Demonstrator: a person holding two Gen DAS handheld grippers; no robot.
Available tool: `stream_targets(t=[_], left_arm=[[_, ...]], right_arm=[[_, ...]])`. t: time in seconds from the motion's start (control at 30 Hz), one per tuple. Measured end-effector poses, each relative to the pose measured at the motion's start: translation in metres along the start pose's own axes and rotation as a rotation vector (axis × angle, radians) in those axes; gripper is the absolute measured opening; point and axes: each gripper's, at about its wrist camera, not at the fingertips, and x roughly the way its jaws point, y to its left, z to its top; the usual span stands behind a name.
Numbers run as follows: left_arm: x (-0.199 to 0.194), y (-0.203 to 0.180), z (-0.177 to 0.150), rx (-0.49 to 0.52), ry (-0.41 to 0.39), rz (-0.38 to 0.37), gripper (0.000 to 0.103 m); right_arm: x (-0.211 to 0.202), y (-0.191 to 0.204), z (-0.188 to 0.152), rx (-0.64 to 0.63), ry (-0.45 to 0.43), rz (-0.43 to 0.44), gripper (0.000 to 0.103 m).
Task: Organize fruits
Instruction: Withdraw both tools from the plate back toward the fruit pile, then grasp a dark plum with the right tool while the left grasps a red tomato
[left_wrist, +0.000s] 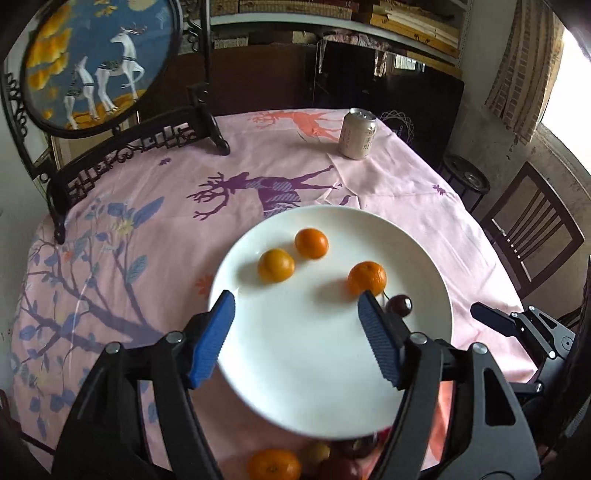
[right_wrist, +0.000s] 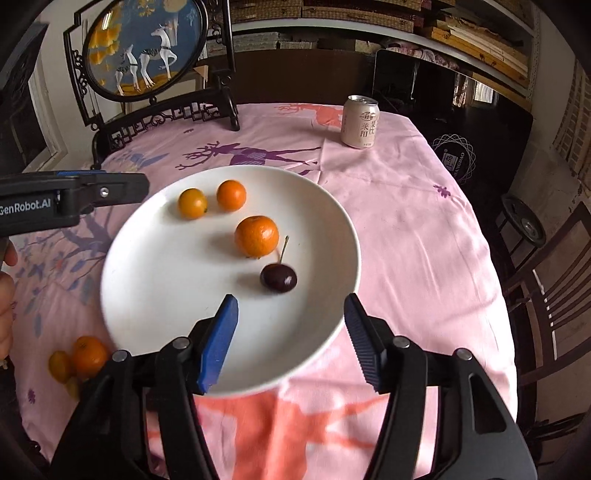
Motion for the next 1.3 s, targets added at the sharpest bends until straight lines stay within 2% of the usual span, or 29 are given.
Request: stream_targets(t=[0.13, 0.27, 0.43, 0.53, 0.73, 0.9, 1.1, 1.17, 1.2, 1.23, 1.3], left_arm=[[-0.05, 0.02, -0.06, -0.03, -0.055, 0.016, 0.076], [-0.076, 0.041, -0.122, -0.093, -0.082, 0.046, 0.076], [-0.079, 0.058, -0.174, -0.149, -0.02, 0.044, 0.076], [-0.082, 0.054, -0.196, -0.145, 0.008, 0.039, 0.076], [-0.085, 0.043, -0.218, -0.097, 0.027, 0.051, 0.077], [-0.087, 0.055, -0.226, -0.117, 0.031, 0.07, 0.077], [-0.093, 0.081, -0.232, -0.171, 0.02, 0.103, 0.076], [-0.096, 0.084, -0.233, -0.173, 0.015, 0.097, 0.076], [-0.097, 0.084, -0.234, -0.17, 0.013, 0.094, 0.076], [-0.098, 0.083, -0.234, -0.166, 0.012, 0.088, 0.076], [-0.097, 0.079, -0.234, -0.152, 0.017, 0.078, 0.077]], right_arm=[[-0.042, 0.011, -0.049, 0.049, -0.01, 0.092, 0.06], [-0.068, 0.03, -0.09, 0.075, -0.029, 0.127, 0.06], [-0.079, 0.055, -0.113, 0.042, -0.004, 0.148, 0.06], [-0.075, 0.068, -0.122, 0.02, 0.014, 0.154, 0.06], [-0.055, 0.089, -0.133, 0.021, 0.092, 0.196, 0.061], [-0.058, 0.118, -0.134, -0.01, 0.1, 0.318, 0.061], [-0.025, 0.139, -0.124, 0.01, 0.148, 0.31, 0.06], [-0.013, 0.142, -0.119, 0.021, 0.155, 0.304, 0.057], [-0.012, 0.144, -0.117, 0.014, 0.14, 0.286, 0.045], [-0.01, 0.147, -0.114, 0.003, 0.14, 0.265, 0.042], [-0.013, 0.144, -0.114, 0.013, 0.135, 0.276, 0.042]])
